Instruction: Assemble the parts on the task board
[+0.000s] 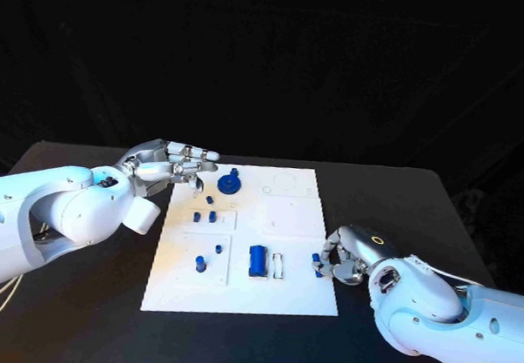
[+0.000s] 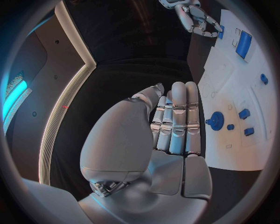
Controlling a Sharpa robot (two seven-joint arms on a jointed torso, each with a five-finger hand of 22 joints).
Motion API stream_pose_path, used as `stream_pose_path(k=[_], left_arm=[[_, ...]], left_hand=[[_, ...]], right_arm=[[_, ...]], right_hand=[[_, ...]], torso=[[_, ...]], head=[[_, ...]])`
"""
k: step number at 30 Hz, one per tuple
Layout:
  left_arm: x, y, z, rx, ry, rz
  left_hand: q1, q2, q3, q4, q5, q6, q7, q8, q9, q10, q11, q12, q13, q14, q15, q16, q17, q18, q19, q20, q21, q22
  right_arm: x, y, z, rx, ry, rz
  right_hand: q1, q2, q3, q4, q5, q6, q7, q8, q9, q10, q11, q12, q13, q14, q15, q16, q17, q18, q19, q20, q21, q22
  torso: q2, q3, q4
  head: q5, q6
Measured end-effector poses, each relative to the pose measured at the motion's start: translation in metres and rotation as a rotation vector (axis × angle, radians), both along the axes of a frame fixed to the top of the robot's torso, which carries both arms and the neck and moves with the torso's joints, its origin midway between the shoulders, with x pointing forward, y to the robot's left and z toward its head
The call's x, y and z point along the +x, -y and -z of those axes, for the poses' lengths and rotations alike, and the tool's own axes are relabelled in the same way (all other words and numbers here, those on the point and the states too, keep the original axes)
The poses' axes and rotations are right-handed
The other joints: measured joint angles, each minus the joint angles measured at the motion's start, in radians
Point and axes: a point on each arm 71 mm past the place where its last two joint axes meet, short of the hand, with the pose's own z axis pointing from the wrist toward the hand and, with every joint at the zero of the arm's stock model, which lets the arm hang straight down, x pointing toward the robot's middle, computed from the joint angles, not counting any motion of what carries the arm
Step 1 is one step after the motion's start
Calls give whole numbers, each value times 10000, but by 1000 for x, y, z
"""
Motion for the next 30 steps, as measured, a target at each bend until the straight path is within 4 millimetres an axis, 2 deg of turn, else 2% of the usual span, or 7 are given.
stream_pose_path(k=[16, 19, 23, 30], left_arm=[[0, 0, 0, 10, -12, 2], [0, -1, 0, 13, -15, 0], [0, 0, 0, 15, -22, 4], [0, -1, 0, 23, -34, 7]], left_hand=[[0, 0, 0, 0, 0, 0, 0, 0, 1, 0, 0, 0, 0, 0, 0, 0, 1, -1, 0, 0, 0, 0], [0, 0, 0, 0, 0, 0, 0, 0, 1, 0, 0, 0, 0, 0, 0, 0, 0, 0, 0, 0, 0, 0], [0, 0, 0, 0, 0, 0, 0, 0, 1, 0, 0, 0, 0, 0, 0, 0, 0, 0, 0, 0, 0, 0], [0, 0, 0, 0, 0, -33, -33, 0, 1, 0, 0, 0, 0, 0, 0, 0, 1, 0, 0, 0, 0, 0]], right_arm=[[0, -11, 7, -129, -143, -229], [1, -11, 7, -215, -132, -282], [1, -12, 7, -363, -105, -387], [2, -17, 5, -718, -27, -710]], right_hand=[[-46, -58, 84, -84, -122, 35, -33, 30, 76, 0, 0, 0, 7, 0, 0, 0, -2, 0, 0, 0, 0, -1], [79, -178, 168, -112, -122, 35, -34, 56, 103, 1, 0, 0, 8, 0, 0, 0, -3, 0, 0, -1, 0, -1], [505, -207, 320, -263, -136, 36, -35, 19, 132, -35, -36, 0, 7, 0, 0, 0, -3, 0, 0, 0, -42, -2], [1162, -298, 718, -606, -532, 53, -16, 20, 144, -72, -71, -51, -12, 0, 0, 0, -4, 0, 0, -1, -40, 7]], torso=[[3, 0, 2], [3, 0, 0], [2, 0, -3], [-3, 0, 0]], head=[[24, -23], [42, -34], [53, -36], [55, -28]])
